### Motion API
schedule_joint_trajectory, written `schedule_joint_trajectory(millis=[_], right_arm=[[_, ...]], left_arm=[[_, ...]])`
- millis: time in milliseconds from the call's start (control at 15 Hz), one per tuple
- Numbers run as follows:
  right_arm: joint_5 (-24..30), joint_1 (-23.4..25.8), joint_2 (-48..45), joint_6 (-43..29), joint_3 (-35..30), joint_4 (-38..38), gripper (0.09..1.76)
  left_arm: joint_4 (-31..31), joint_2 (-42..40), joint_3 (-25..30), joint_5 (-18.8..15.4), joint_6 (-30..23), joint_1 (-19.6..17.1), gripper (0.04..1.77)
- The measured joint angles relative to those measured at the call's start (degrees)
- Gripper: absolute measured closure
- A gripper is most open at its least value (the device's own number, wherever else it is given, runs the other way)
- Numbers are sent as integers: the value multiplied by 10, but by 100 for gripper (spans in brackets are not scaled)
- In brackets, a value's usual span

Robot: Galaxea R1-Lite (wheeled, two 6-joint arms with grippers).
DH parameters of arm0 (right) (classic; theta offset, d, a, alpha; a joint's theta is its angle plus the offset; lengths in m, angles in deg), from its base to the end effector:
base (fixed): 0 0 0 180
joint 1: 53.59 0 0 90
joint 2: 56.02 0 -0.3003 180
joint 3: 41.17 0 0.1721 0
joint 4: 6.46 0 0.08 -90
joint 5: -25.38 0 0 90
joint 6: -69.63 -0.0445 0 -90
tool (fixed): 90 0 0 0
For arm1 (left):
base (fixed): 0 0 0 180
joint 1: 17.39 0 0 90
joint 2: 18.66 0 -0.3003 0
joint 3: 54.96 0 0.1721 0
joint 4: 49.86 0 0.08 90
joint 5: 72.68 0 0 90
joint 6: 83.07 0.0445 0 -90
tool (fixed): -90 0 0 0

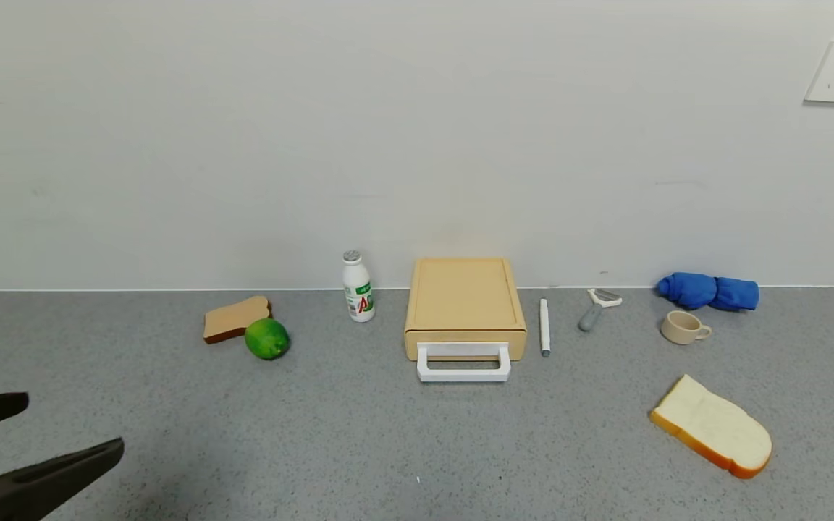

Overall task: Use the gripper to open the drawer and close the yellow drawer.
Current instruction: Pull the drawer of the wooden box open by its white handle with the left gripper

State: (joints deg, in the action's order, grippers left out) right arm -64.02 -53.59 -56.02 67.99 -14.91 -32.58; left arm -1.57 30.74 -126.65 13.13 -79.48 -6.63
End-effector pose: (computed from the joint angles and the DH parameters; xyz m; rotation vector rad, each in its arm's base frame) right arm -0.0215 0.0005 0.0764 0.0286 -0.0023 0.0105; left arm 0.0737 -0.0173 0.2388 0.0873 0.4462 -0.2706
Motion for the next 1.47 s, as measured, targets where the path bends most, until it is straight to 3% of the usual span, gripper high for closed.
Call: schedule_joint_trajectory(millis=[267, 600, 1133, 1467], right_arm=[[0, 0, 0, 0, 0, 0, 15], [0, 0, 0, 0, 0, 0, 15], [0, 0, 0, 0, 0, 0, 15], [0, 0, 0, 0, 0, 0, 15]], left_arm=[[20, 145, -107, -28, 4, 49, 9], [23, 300, -220, -33, 2, 119, 9], [25, 472, -334, -18, 4, 223, 9], [19, 529, -353, -5, 8, 246, 83]])
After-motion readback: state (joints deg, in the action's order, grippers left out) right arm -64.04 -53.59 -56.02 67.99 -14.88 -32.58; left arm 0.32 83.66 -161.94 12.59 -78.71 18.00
